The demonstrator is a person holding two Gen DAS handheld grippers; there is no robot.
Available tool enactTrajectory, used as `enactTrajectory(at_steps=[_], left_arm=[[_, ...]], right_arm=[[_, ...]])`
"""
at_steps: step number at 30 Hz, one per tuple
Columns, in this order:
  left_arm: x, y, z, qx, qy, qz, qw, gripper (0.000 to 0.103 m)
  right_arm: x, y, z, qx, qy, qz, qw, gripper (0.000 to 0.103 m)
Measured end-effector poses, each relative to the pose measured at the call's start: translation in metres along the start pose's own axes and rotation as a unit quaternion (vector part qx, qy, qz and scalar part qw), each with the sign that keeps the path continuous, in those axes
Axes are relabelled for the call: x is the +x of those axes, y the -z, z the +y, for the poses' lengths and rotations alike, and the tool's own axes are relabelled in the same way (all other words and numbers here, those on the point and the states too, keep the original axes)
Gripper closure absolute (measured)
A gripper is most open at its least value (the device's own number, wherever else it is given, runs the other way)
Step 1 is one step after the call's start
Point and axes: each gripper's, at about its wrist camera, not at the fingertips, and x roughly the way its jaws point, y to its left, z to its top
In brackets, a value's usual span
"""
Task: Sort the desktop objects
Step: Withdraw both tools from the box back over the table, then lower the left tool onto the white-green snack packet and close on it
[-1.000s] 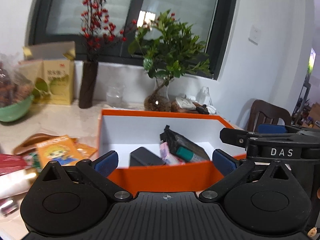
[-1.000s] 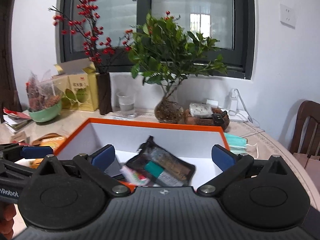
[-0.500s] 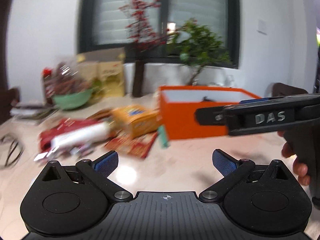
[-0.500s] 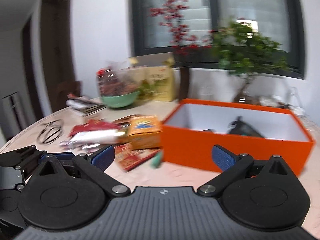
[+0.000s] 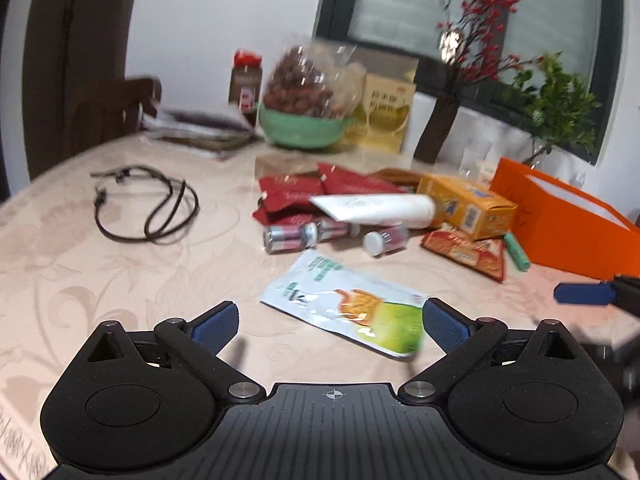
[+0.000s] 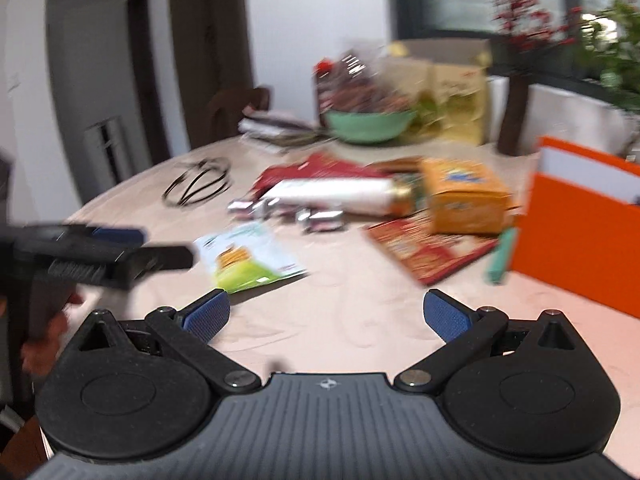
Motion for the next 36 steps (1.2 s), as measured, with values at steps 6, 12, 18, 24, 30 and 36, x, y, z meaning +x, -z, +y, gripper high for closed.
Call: enactTrajectory(at_steps=[6, 12, 18, 24, 30, 36], left_arm=[[0.044, -0.016, 0.024, -0.011, 0.033, 0.042, 0.9985, 0.006], [0.062, -0.022, 0.015, 0.049, 0.058, 0.049, 0.9959, 0.014], [0.066, -0.021, 0.006, 0.093, 0.055, 0.051, 0.9928, 0.020], [0.063, -0.022, 0.012, 0.087, 0.046, 0.045, 0.9941, 0.039], [0.063, -0.022, 0.012, 0.077, 0.059, 0.045, 0.9943, 0.031], [0.062, -0.020, 0.006, 0.086, 0.068, 0.045, 0.9929, 0.033]], right_arm=[[0.034, -0.003, 0.023, -0.023, -0.041, 0.029, 0.998, 0.005], [0.056, -0.007, 0.031, -0.034, -0.063, 0.047, 0.996, 0.016], [0.065, -0.013, 0.034, -0.048, -0.062, 0.049, 0.996, 0.023], [0.073, -0.017, 0.038, -0.078, -0.052, 0.050, 0.994, 0.031], [0.083, -0.021, 0.040, -0.095, -0.077, 0.058, 0.991, 0.014], [0.094, -0.028, 0.040, -0.105, -0.086, 0.066, 0.989, 0.016]])
